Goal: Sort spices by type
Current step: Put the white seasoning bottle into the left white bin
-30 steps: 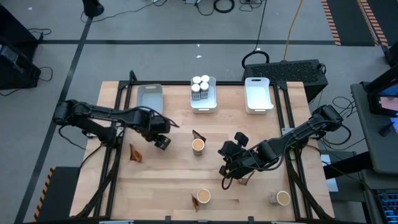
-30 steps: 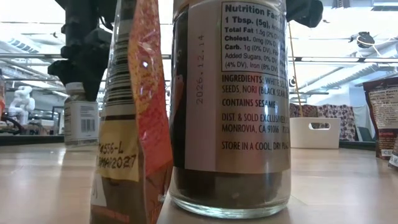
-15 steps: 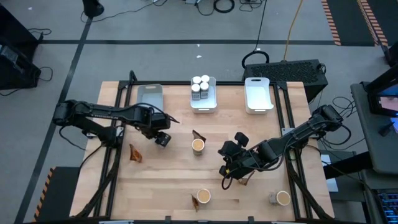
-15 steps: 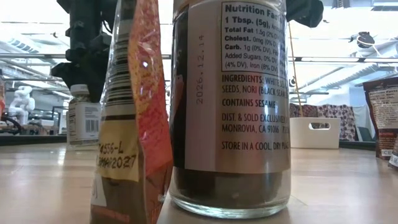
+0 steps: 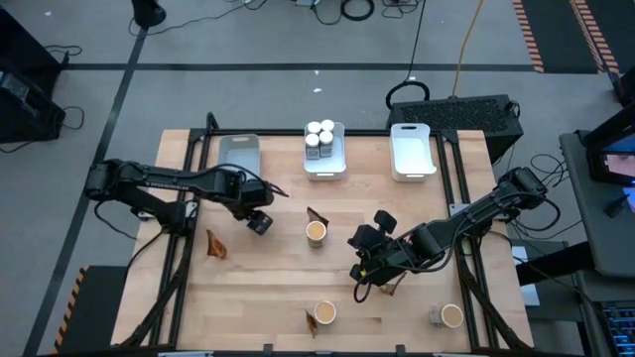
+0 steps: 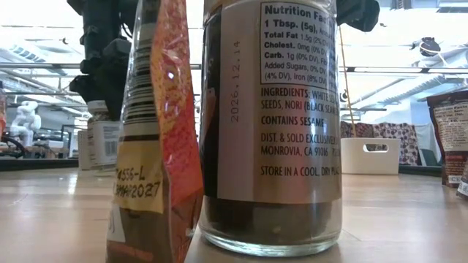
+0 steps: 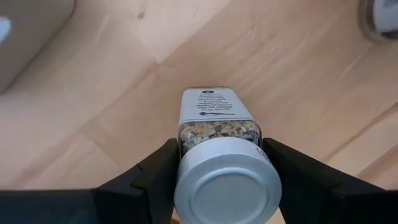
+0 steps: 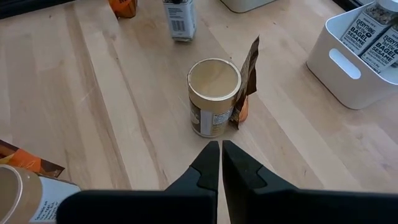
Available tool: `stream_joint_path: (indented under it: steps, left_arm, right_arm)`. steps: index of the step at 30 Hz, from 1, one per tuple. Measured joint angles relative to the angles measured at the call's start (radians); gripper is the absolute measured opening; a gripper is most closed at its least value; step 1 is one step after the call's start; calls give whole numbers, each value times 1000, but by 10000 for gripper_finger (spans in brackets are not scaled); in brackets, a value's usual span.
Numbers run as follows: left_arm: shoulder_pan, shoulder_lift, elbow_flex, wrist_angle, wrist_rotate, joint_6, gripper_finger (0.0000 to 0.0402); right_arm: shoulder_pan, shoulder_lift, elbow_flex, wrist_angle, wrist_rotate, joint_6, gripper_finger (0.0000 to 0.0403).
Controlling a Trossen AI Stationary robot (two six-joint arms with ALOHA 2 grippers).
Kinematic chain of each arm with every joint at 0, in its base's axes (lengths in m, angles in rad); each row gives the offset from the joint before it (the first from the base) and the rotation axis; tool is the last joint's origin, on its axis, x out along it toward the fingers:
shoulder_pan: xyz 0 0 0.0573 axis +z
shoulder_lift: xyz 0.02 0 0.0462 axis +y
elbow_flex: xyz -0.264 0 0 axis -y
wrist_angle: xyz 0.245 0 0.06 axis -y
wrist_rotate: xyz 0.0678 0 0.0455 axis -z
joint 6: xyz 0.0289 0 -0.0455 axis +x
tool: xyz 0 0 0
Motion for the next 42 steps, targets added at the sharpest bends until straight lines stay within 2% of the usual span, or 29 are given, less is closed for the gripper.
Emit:
stream_joint_path:
  steps: [15,20,24,34,42]
  left_arm:
    - [0,0,1,7,-26,-10,222]
    - [0,0,1,31,-26,-65,225]
    - [0,-2,-1,51,-14,-87,251]
    - [3,-1,-2,58,-11,-80,352]
    - [47,-1,55,61,-11,31,364]
  right_arm:
    - [0,0,0,0,0,1,0]
    - [0,0,0,0,0,0,0]
    - [0,0,0,-2,0,-7,0]
    - [0,0,0,-14,0,-11,0]
    - [0,0,0,-16,0,-17,0]
